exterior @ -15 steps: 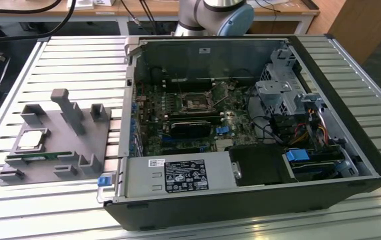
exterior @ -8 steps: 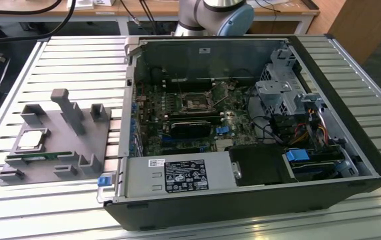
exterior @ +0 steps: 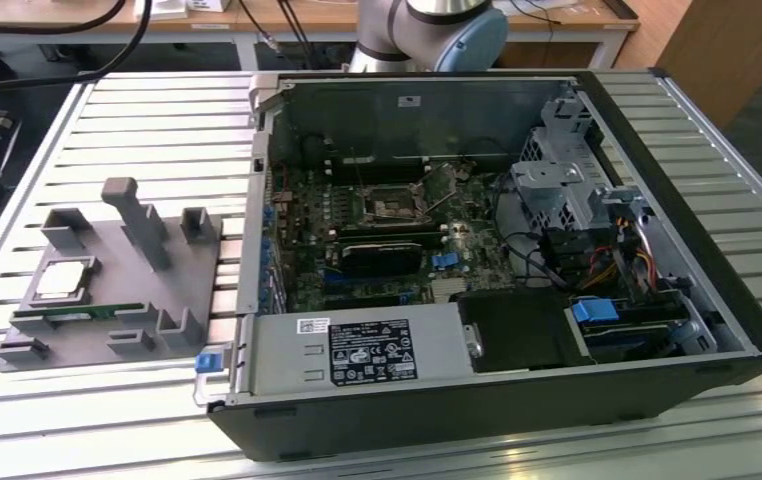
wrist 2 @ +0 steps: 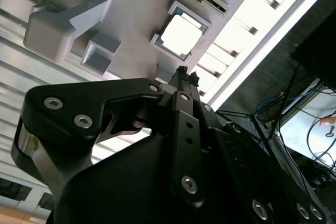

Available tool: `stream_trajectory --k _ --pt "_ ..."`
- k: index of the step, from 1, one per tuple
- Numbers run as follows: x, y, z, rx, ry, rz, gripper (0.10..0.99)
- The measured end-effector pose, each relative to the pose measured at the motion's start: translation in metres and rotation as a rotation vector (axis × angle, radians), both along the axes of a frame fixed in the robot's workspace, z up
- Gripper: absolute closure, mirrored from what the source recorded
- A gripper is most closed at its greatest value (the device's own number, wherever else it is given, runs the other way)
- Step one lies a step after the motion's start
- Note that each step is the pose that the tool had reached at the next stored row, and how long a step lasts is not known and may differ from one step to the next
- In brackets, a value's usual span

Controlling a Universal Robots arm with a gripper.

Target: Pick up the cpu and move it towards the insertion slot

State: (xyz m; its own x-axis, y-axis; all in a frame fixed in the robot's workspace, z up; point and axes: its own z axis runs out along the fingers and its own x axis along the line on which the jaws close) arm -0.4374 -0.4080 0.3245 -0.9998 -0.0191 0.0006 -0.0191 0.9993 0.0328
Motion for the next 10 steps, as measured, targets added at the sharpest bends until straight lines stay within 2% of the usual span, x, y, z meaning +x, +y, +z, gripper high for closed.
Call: stream_trajectory --k 5,6,7,9,10 --pt "-0.0004 0.0000 -0.0047 -0.001 0.0000 0.000 0.973" --pt "-0.0005 0.0000 -0.0058 -0.002 0.0000 0.000 0.918" --pt "-0.0005 0.0000 -0.0069 -0.003 0.0000 0.000 0.918" --pt "-0.0006 0.0000 -0.0094 -0.005 0.0000 0.000 0.792" --pt "-0.0006 0.0000 -0.0106 -0.006 0.0000 0.000 0.792"
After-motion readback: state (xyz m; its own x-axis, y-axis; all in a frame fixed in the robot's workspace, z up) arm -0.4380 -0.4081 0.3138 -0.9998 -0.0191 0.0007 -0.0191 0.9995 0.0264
